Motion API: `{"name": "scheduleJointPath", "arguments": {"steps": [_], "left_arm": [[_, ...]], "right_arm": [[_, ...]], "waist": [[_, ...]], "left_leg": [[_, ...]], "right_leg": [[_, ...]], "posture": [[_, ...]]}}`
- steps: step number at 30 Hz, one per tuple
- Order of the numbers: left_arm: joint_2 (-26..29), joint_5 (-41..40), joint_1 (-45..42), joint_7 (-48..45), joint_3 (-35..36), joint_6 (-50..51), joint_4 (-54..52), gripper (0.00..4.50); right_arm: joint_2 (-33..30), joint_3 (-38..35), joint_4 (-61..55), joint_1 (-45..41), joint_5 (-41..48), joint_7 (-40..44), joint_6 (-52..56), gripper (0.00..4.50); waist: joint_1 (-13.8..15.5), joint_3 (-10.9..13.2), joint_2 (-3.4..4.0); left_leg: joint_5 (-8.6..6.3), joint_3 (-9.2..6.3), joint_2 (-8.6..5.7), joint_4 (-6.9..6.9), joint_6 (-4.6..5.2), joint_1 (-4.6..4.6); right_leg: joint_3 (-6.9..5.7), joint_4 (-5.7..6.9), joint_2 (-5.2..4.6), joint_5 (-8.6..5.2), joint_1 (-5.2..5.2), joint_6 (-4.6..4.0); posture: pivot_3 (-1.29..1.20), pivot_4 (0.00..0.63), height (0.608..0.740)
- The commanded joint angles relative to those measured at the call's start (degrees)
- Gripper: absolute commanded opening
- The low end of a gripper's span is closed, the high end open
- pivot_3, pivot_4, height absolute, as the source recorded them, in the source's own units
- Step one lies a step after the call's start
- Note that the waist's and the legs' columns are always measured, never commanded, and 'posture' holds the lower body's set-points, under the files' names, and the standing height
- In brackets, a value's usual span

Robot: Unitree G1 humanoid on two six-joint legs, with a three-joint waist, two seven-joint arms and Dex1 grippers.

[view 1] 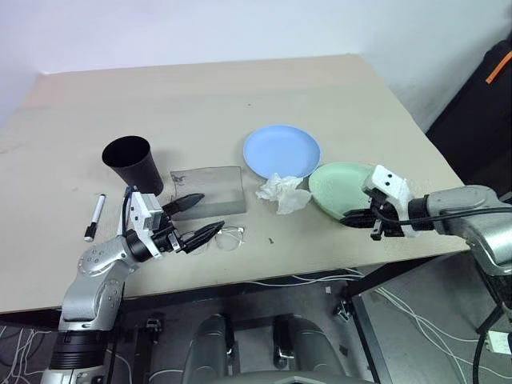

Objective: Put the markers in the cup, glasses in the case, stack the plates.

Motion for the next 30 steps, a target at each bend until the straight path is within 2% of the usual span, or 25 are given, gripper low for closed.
{"name": "scheduleJointPath", "arguments": {"steps": [1, 10, 15, 22, 26, 30], "left_arm": [[0.8, -1.0, -1.4, -1.2, 0.3, -0.4, 0.2, 4.5], [0.5, -1.1, -3.4, -1.8, 0.1, 0.0, 1.8, 4.5], [0.4, -1.2, -3.6, -1.3, 0.4, -0.1, 1.9, 4.5], [-0.2, -0.9, -2.6, 0.6, 0.6, -0.5, 0.6, 4.5], [-0.6, -0.8, -1.6, 1.9, 0.8, -0.8, -0.4, 4.5], [-1.0, -0.7, -0.9, 3.3, 1.1, -1.2, -1.3, 4.5]], "right_arm": [[-1.9, -3.1, -4.3, 1.0, 2.8, 1.1, 1.8, 0.01], [-6.0, -8.1, -7.0, 0.6, 3.4, 0.2, 0.8, 0.01], [-4.6, -7.7, -3.8, -5.1, 1.6, -1.7, -3.8, 0.01], [7.7, -2.4, 9.5, -19.5, -2.5, -4.3, -13.5, 0.01], [17.1, 3.4, 23.4, -26.6, -8.3, -4.3, -24.0, 0.01], [27.4, 5.3, 39.7, -32.5, -12.0, -5.5, -34.0, 0.01]], "waist": [[0.0, 0.0, 0.0], [0.1, 0.0, 0.01], [-0.2, 0.0, 0.06], [-0.2, 0.0, 0.07], [-0.2, 0.0, 0.08], [-0.2, 0.0, 0.08]], "left_leg": [[0.0, 0.0, 0.0, -0.03, 0.0, -0.01], [-0.01, 0.05, -0.02, 0.01, 0.03, -0.08], [-0.01, 0.05, -0.01, 0.02, 0.03, -0.08], [0.0, 0.04, 0.02, -0.02, 0.03, -0.04], [0.08, 0.14, 0.03, 0.04, 0.16, -0.07], [0.11, 0.25, 0.01, 0.05, 0.22, -0.08]], "right_leg": [[0.0, -0.01, 0.0, 0.0, -0.02, 0.0], [0.03, -0.12, 0.0, 0.01, -0.01, 0.01], [0.03, -0.12, 0.0, 0.01, -0.02, 0.02], [0.02, -0.09, 0.07, 0.06, -0.04, 0.0], [0.04, -0.06, 0.07, 0.16, -0.03, 0.14], [0.05, 0.04, 0.09, 0.31, -0.07, 0.02]], "posture": [[0.0, 0.15, 0.74], [0.0, 0.15, 0.74], [0.0, 0.15, 0.74], [0.0, 0.15, 0.74], [0.0, 0.15, 0.74], [0.0, 0.15, 0.74]]}}
